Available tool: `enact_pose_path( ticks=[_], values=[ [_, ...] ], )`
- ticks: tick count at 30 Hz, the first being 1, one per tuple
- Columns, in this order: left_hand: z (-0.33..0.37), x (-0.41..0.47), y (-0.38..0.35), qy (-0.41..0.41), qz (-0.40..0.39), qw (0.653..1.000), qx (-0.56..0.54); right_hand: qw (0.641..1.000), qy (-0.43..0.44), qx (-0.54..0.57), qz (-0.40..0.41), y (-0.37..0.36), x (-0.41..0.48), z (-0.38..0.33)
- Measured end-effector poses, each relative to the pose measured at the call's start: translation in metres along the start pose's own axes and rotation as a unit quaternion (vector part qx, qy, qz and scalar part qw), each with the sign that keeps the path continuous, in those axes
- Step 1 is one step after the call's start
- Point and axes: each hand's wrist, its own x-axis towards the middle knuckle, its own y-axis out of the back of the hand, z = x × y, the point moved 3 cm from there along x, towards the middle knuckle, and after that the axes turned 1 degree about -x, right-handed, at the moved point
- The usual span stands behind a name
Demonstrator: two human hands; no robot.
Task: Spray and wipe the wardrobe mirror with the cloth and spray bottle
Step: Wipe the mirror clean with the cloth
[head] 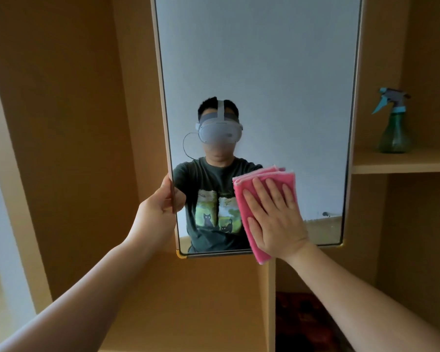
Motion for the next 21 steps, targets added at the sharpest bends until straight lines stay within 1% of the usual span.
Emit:
enact_pose_path(
  ticks=[5,11,16,21],
  values=[
    [-0.006,0.001,-0.003,0.004,0.001,1.0,-0.011,0.998,-0.059,-0.01,0.023,0.021,0.049,0.041],
    [-0.007,0.003,-0.004,0.009,0.002,1.0,-0.003,0.997,-0.069,-0.026,0.023,0.041,0.09,0.08],
    [-0.001,0.0,-0.003,0.001,0.004,1.0,0.002,0.995,-0.085,-0.023,0.039,0.04,0.09,0.084],
    [-0.004,0.002,-0.003,-0.013,0.002,1.0,0.004,0.991,-0.123,-0.014,0.049,0.036,0.077,0.088]
  ],
)
